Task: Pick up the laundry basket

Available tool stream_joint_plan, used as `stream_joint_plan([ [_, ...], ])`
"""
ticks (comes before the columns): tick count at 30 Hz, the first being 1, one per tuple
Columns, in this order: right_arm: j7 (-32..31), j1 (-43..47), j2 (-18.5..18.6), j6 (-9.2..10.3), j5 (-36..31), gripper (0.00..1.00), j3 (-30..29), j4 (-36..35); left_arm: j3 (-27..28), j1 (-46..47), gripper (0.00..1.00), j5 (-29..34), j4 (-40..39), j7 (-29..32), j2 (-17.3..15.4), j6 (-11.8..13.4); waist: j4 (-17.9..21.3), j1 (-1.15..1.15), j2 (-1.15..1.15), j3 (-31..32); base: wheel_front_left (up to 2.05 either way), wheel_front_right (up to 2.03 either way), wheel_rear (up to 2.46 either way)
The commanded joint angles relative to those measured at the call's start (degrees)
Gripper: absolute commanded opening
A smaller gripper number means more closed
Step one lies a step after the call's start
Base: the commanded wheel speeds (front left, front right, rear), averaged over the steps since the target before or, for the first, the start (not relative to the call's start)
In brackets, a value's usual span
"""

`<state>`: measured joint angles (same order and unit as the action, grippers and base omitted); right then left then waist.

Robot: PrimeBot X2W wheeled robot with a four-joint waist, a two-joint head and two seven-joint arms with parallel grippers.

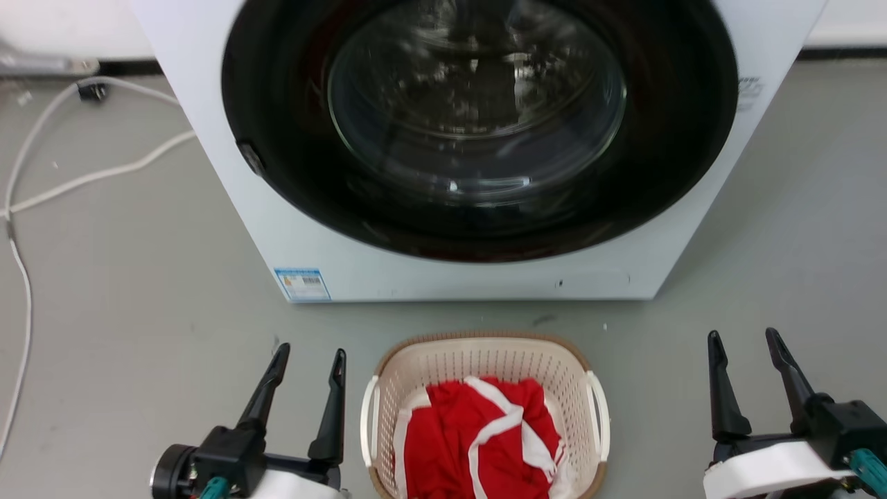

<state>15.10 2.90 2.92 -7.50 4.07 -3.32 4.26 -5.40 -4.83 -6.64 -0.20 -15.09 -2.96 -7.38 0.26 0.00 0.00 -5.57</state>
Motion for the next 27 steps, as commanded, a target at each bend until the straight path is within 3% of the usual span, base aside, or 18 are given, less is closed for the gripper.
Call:
stream_joint_plan([
  [1,0.1,-1.9,-0.1,0.02,-0.4,1.00,0.0,1.7,-0.4,1.7,1.00,0.3,2.0,-0.1,0.1,0.0,0.4,0.00,0.00,-4.2,0.00,0.00,0.00],
  [7,-2.1,-7.3,-0.1,0.03,0.0,1.00,0.9,9.3,-2.2,7.6,1.00,-0.5,9.4,-0.1,-0.2,-0.1,1.1,0.00,0.00,-12.2,0.00,0.00,0.00],
  [14,-4.8,-15.4,-0.1,0.03,-0.4,1.00,2.1,17.5,-7.1,17.2,1.00,-3.4,21.4,-0.1,-4.2,-0.1,1.6,0.00,0.00,-20.7,0.00,0.00,0.00],
  [27,-6.4,-27.9,-0.1,0.03,2.5,1.00,4.3,32.3,-10.9,34.1,1.00,-7.5,43.9,-0.1,-7.2,-0.1,1.6,0.00,0.00,-30.6,0.00,0.00,0.00],
])
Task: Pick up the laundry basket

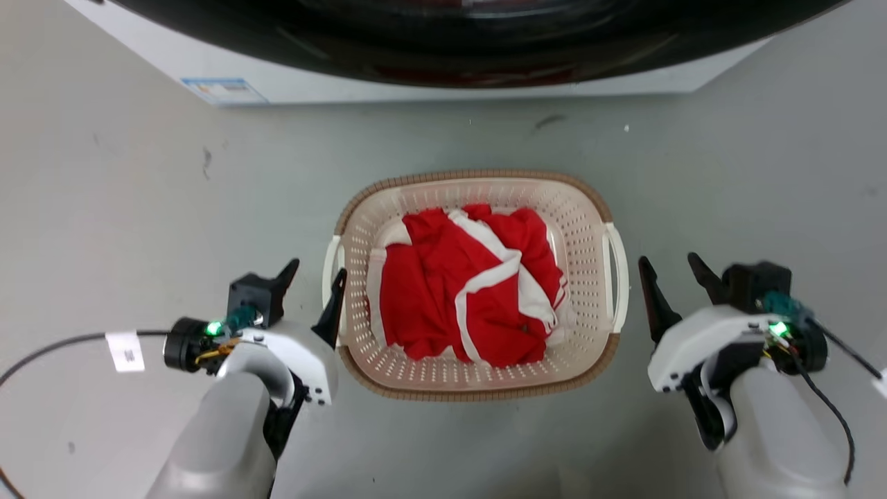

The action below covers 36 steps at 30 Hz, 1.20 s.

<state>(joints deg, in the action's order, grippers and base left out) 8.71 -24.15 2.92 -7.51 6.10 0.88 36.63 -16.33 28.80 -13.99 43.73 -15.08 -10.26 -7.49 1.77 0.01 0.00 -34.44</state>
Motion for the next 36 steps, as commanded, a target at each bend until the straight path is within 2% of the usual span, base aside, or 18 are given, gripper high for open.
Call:
stream_joint_plan([
  [1,-0.4,-2.0,-0.1,0.04,1.5,1.00,0.5,1.3,-0.3,1.6,1.00,-0.6,1.5,-0.1,-0.1,0.1,0.1,-0.01,0.00,-2.6,0.00,0.00,0.00],
  [12,-4.6,-12.7,-0.1,0.04,4.1,1.00,4.2,13.6,-8.6,11.8,1.00,-6.9,15.9,0.9,-0.4,0.1,0.1,-0.01,0.00,-8.3,0.00,0.00,0.00],
  [22,-7.1,-19.4,-0.1,0.04,7.1,1.00,7.5,21.5,-17.4,17.4,1.00,-13.5,19.0,2.7,-1.2,0.1,-0.3,-0.01,0.00,-11.6,0.00,0.00,0.00],
  [36,-8.1,-26.6,-0.1,0.04,7.0,1.00,8.8,30.5,-27.8,23.7,1.00,-21.5,19.8,8.2,-3.1,0.1,-0.5,-0.01,0.00,-15.4,0.00,0.00,0.00],
])
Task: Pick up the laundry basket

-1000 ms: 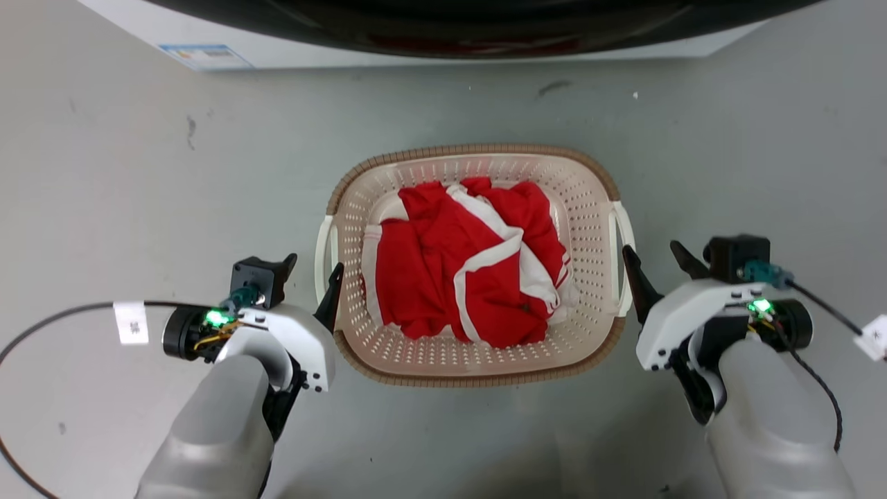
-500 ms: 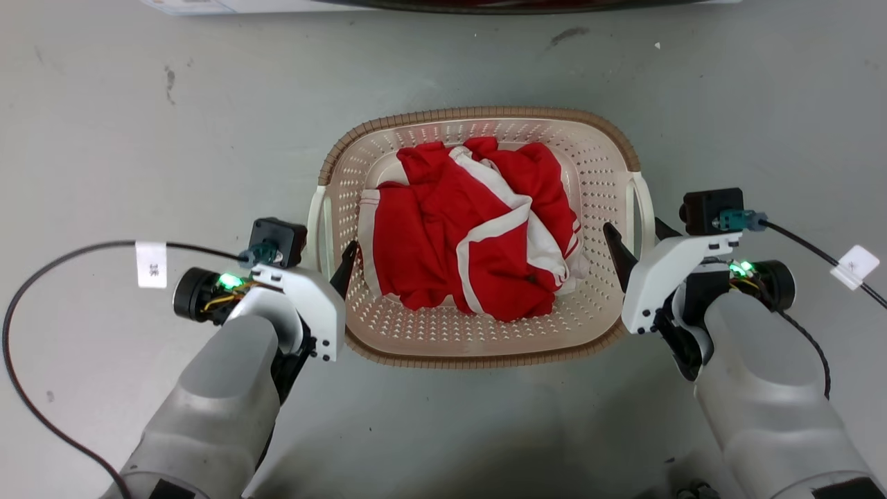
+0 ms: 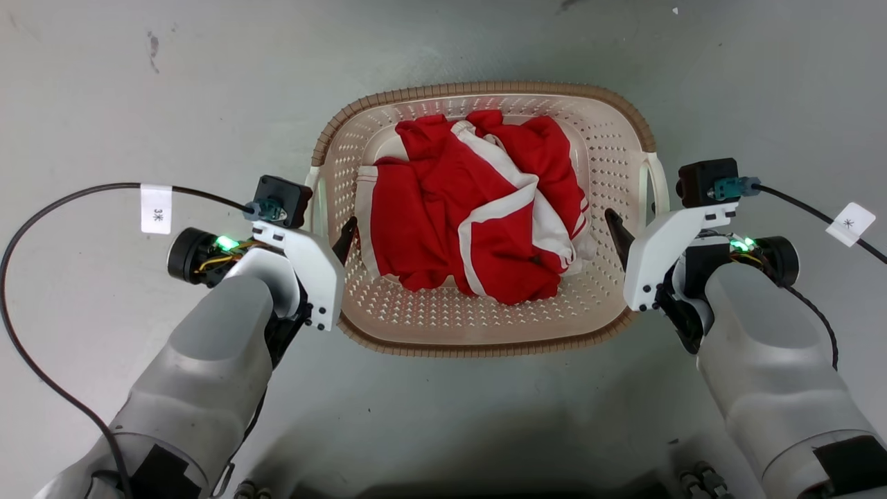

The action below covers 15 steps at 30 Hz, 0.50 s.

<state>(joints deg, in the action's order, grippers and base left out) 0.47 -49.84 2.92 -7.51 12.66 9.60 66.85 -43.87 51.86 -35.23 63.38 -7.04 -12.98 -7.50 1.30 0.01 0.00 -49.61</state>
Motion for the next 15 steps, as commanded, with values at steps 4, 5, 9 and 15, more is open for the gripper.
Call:
stream_joint_plan([
  [4,0.6,-2.2,-0.1,0.04,0.7,1.00,0.5,1.9,-2.6,1.4,1.00,-2.2,0.2,0.5,-0.7,0.1,0.0,-0.01,0.00,-0.9,0.00,0.00,0.00],
  [5,0.8,-2.4,-0.1,0.04,0.8,1.00,0.7,2.2,-3.2,1.6,1.00,-2.6,0.2,0.4,-0.9,0.1,0.0,-0.01,0.00,-1.1,0.00,0.00,0.00],
  [9,1.4,-3.0,-0.1,0.04,1.2,1.00,1.1,3.3,-5.1,1.6,1.00,-4.5,0.6,0.0,-1.2,0.1,-0.1,-0.01,0.00,-1.4,0.00,0.00,0.00],
  [15,2.1,-3.5,-0.1,0.04,1.8,0.91,1.7,4.6,-7.7,2.2,0.74,-7.3,0.4,0.2,-1.1,0.1,-0.5,-0.01,0.00,-1.4,0.00,0.00,0.00],
])
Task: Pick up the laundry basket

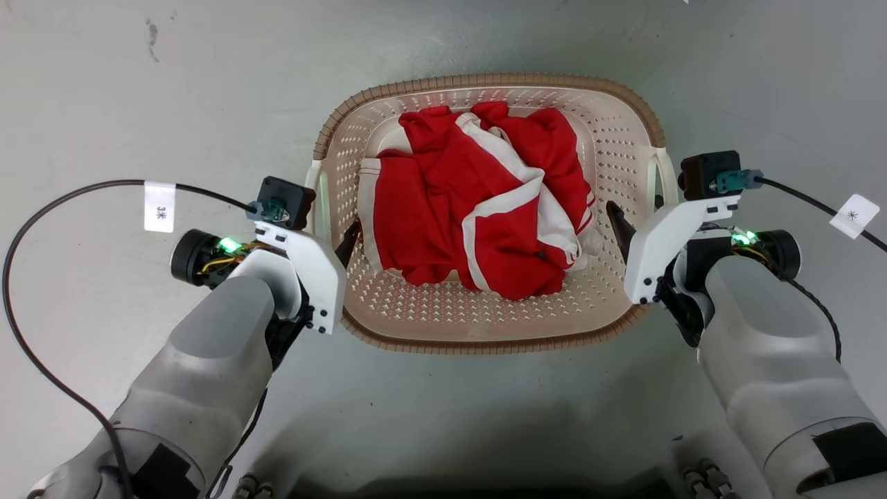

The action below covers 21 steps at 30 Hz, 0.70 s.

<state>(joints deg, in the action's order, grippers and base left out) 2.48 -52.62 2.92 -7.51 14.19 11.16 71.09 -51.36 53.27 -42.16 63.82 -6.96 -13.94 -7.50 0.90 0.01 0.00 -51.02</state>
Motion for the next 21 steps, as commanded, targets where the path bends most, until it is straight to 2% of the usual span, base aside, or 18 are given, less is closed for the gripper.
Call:
stream_joint_plan([
  [1,0.1,-0.7,-0.1,0.04,0.5,0.27,0.4,0.5,-0.7,0.8,0.00,-0.9,-0.2,0.2,-0.2,0.1,-0.1,-0.01,0.00,0.0,0.00,0.00,0.00],
  [2,0.0,-0.8,-0.1,0.04,0.6,0.00,0.6,0.6,-1.2,0.8,0.00,-1.4,-0.3,0.5,-0.2,0.1,-0.2,-0.01,0.00,0.1,0.00,0.00,0.00],
  [13,0.1,-0.8,0.0,0.03,1.6,0.00,1.7,1.7,-6.4,0.2,0.00,-5.9,-0.9,0.8,-0.8,0.0,-0.6,-0.01,0.00,1.2,0.00,0.00,0.00],
  [21,-1.1,1.9,0.0,0.02,2.0,0.00,2.0,2.2,-11.3,-3.3,0.00,-9.8,-2.5,2.8,-1.7,-0.1,-0.9,-0.01,0.00,6.9,0.00,0.00,0.00],
])
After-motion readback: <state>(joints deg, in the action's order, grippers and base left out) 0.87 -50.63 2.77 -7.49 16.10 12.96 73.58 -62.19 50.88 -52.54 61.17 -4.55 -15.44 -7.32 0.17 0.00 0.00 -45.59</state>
